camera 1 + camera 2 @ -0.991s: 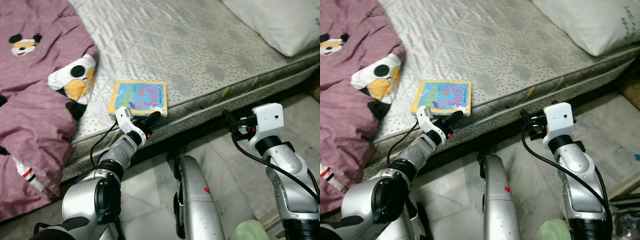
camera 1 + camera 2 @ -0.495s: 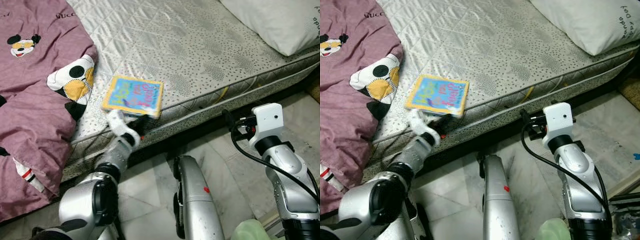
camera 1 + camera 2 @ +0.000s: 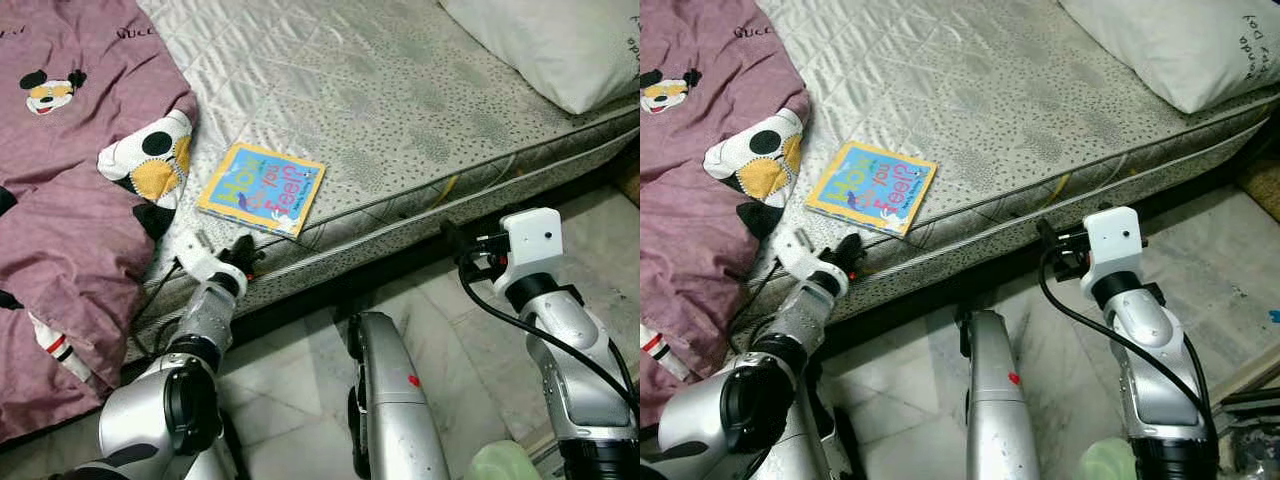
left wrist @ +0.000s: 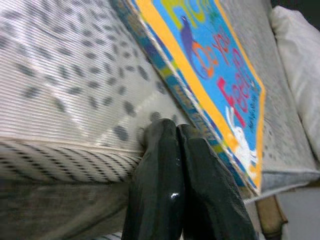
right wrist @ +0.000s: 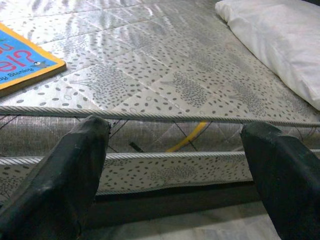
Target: Clean up the room
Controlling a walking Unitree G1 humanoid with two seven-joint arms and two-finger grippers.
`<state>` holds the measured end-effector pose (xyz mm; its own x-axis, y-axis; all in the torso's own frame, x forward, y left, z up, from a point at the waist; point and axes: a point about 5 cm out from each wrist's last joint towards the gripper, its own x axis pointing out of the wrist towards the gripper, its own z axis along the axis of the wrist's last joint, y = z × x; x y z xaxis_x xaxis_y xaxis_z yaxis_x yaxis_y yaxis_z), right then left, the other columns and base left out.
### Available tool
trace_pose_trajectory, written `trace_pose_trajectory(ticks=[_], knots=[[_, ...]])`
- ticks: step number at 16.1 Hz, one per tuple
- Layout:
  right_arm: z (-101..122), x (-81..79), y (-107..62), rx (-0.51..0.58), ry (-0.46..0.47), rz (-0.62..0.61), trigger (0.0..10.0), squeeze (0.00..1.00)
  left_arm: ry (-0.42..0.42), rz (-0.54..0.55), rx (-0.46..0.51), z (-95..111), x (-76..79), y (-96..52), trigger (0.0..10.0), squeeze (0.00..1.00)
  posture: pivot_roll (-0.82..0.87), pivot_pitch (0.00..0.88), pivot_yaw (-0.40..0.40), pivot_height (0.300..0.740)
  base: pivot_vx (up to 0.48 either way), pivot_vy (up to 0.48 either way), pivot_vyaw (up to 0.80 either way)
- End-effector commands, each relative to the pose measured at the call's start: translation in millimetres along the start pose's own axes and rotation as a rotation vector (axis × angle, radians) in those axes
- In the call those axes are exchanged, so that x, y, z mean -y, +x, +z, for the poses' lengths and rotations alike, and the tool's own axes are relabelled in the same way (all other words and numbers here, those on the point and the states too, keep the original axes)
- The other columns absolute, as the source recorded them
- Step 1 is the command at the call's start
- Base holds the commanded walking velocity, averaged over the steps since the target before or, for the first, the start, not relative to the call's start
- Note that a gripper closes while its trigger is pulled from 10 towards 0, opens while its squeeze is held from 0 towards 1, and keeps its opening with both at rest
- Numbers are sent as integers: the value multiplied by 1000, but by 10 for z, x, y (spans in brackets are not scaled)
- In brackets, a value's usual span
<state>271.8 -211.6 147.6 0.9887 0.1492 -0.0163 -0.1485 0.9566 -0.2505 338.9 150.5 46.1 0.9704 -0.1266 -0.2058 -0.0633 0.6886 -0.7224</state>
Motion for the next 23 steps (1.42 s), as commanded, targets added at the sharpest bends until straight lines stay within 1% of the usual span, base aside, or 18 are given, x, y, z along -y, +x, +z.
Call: trace_pose_trajectory(ticks=[1,2,3,4,6,7,8,9,11,13,16,17,19,20,22,23], knots=[[-61,-21,-15,-19,3,2,10000,0,-11,70,13,9,-126,-51,10000,1000,-296,146,-52,525,0,0,0],[-66,-46,-7,-18,9,8,10000,0,-41,61,25,22,-125,-50,10000,1000,-290,144,-50,525,0,0,0],[-63,-61,13,-12,20,4,10000,0,-2,80,68,76,-122,-47,10000,1000,-272,137,-41,525,0,0,0],[-63,-65,18,-10,23,2,10000,0,3,83,77,86,-123,-48,10000,1000,-264,135,-37,525,0,0,0],[-57,-100,54,0,52,-8,10000,0,62,54,100,87,-105,-70,10000,1000,-238,131,-27,525,0,0,0],[-51,-142,71,6,71,-4,10000,0,87,49,125,93,-125,-104,10000,1000,-215,130,-24,525,0,0,0],[-63,-231,89,8,95,11,10000,0,130,54,153,92,-171,-173,10000,1000,-182,132,-28,525,0,0,0],[-75,-275,95,9,100,23,10000,0,154,55,159,90,-193,-206,10000,1000,-169,132,-29,525,0,0,0],[-75,-342,119,23,113,41,10000,0,170,46,183,127,-210,-234,10000,1000,-149,135,-23,525,0,0,0],[-69,-359,149,30,120,33,10000,0,195,48,168,151,-217,-220,10000,1000,-148,141,-7,540,120,0,0],[-108,-324,126,17,131,4,10000,0,210,29,146,120,-177,-219,10000,1000,-156,142,6,540,0,0,0],[-130,-313,91,13,128,-7,10000,0,211,2,129,83,-124,-213,10000,1000,-167,140,12,540,0,0,0],[-135,-309,82,13,120,-10,10000,0,216,-10,115,57,-99,-204,10000,1000,-167,140,13,540,0,0,0],[-149,-303,75,4,127,-17,10000,0,207,-13,98,11,-79,-192,10000,4,-175,136,10,540,0,0,-800],[-151,-293,63,1,123,-19,10000,0,198,-8,86,-19,-61,-171,10000,0,-187,136,8,540,0,0,-800],[-142,-279,44,4,116,-18,10000,0,194,-11,78,-31,-38,-158,10000,20,-201,143,6,540,0,0,-800]])
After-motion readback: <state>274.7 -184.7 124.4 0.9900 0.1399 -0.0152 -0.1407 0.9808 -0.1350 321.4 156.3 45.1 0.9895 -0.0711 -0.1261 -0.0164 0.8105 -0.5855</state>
